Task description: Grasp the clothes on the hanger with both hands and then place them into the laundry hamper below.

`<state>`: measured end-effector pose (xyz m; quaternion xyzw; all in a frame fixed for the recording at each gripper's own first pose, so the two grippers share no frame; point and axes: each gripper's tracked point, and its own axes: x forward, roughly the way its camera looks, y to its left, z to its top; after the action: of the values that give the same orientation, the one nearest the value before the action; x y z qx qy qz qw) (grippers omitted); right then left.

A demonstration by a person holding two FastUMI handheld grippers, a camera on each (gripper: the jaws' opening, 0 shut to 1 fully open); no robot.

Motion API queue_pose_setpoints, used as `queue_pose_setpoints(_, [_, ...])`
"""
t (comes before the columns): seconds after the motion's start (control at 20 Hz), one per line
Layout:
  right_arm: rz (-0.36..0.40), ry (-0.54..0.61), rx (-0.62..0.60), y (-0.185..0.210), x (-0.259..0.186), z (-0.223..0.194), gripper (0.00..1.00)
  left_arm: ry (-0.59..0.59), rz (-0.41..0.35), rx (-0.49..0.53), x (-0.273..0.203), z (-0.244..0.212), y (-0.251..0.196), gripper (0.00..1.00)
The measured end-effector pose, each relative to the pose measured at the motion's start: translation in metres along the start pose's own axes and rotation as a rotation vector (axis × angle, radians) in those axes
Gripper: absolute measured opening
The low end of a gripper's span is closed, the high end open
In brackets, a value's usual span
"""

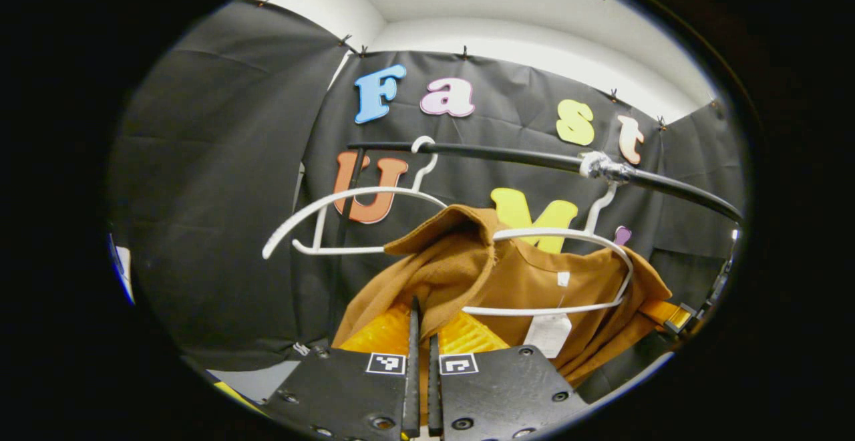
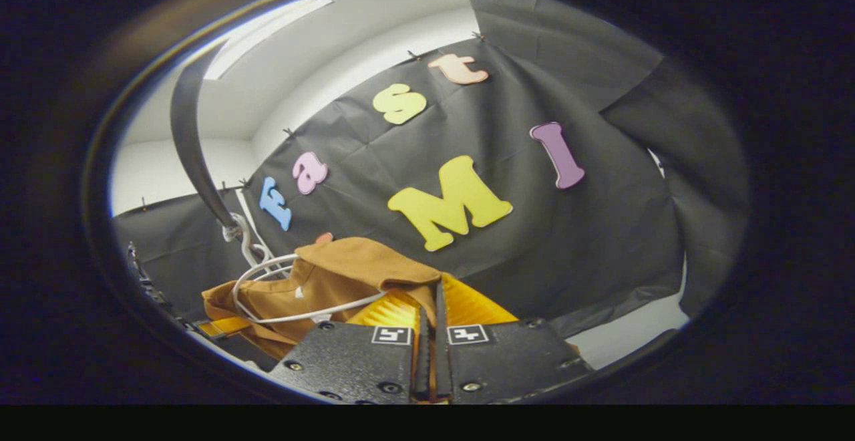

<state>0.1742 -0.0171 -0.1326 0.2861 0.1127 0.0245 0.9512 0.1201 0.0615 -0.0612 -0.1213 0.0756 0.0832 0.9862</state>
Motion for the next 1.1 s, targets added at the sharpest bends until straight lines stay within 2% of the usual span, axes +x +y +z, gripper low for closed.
queue_pose_setpoints(0.15, [-0.006, -0.046, 0.051, -0.003, 0.001, 0.011, 0.05, -0.044, -0.004, -0.002, -0.001, 0.019, 0.003, 0.04])
queue_pose_setpoints(0.2, [-0.002, -0.051, 0.088, -0.003, 0.003, 0.012, 0.06, -0.036, -0.009, -0.011, 0.002, 0.019, 0.004, 0.0])
queue_pose_setpoints(0.35, [0.03, -0.035, 0.185, 0.001, 0.009, 0.009, 0.06, -0.002, -0.012, -0.035, 0.008, 0.006, 0.01, 0.01])
queue_pose_setpoints(0.4, [0.033, -0.032, 0.186, 0.0, 0.01, 0.01, 0.06, 0.023, -0.018, -0.036, 0.008, 0.0, 0.012, 0.07])
queue_pose_setpoints(0.45, [0.047, -0.022, 0.181, 0.002, 0.013, 0.009, 0.05, 0.017, -0.036, -0.046, 0.008, 0.0, 0.01, 0.01])
queue_pose_setpoints(0.55, [0.045, -0.026, 0.194, -0.002, 0.014, 0.013, 0.05, 0.016, -0.058, -0.083, 0.007, 0.001, 0.013, 0.0])
queue_pose_setpoints(0.65, [0.044, -0.025, 0.237, -0.004, 0.015, 0.016, 0.06, 0.012, -0.028, -0.106, 0.009, 0.005, 0.03, 0.0])
queue_pose_setpoints(0.75, [0.043, -0.025, 0.223, -0.001, 0.021, 0.019, 0.06, 0.003, -0.025, -0.125, 0.01, 0.014, 0.041, 0.0])
queue_pose_setpoints(1.1, [0.078, -0.063, 0.266, 0.001, 0.037, 0.047, 0.05, -0.023, -0.007, -0.076, 0.017, 0.025, 0.058, 0.0])
